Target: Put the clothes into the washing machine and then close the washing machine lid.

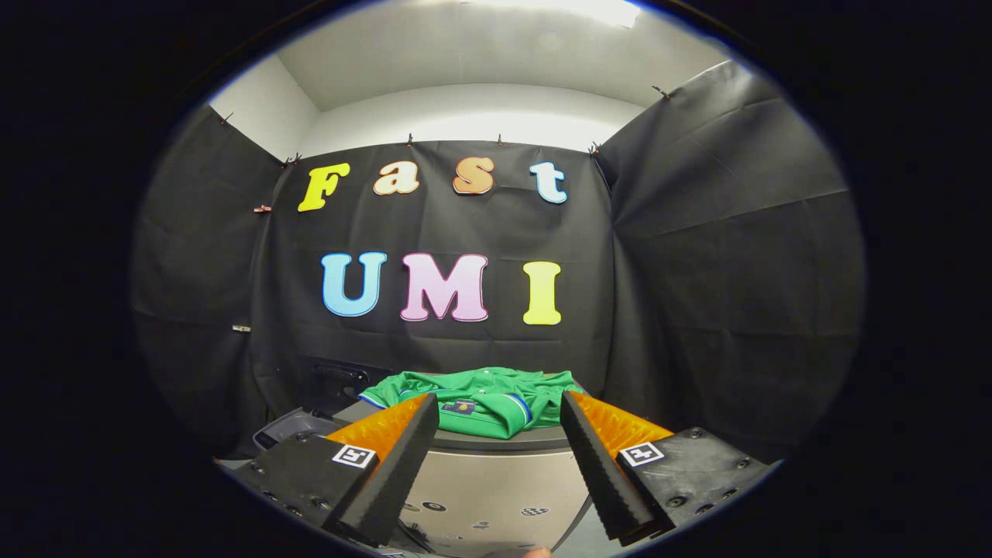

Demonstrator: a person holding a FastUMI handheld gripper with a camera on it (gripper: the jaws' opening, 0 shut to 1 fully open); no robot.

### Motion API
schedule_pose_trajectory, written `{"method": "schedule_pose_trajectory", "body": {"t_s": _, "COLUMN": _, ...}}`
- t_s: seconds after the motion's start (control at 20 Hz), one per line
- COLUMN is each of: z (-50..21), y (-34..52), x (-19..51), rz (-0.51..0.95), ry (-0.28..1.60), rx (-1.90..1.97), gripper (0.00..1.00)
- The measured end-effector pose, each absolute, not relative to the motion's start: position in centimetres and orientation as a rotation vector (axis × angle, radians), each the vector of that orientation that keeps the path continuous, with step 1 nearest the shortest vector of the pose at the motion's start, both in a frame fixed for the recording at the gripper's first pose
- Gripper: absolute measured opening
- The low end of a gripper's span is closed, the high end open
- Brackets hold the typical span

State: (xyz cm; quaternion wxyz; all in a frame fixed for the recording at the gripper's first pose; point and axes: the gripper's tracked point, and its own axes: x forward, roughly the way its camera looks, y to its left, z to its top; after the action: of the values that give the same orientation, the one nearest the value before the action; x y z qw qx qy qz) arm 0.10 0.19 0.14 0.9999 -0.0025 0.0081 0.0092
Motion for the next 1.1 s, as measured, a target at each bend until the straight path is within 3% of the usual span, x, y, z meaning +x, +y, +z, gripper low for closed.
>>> {"method": "schedule_pose_trajectory", "body": {"t_s": 0.7, "z": -0.7, "y": 0.3, "x": 1.1, "rz": 0.012, "ry": 0.049, "rx": -0.007, "gripper": 0.98}}
{"method": "schedule_pose_trajectory", "body": {"t_s": 1.1, "z": 0.1, "y": 0.8, "x": 5.6, "rz": 0.002, "ry": 0.085, "rx": -0.029, "gripper": 0.98}}
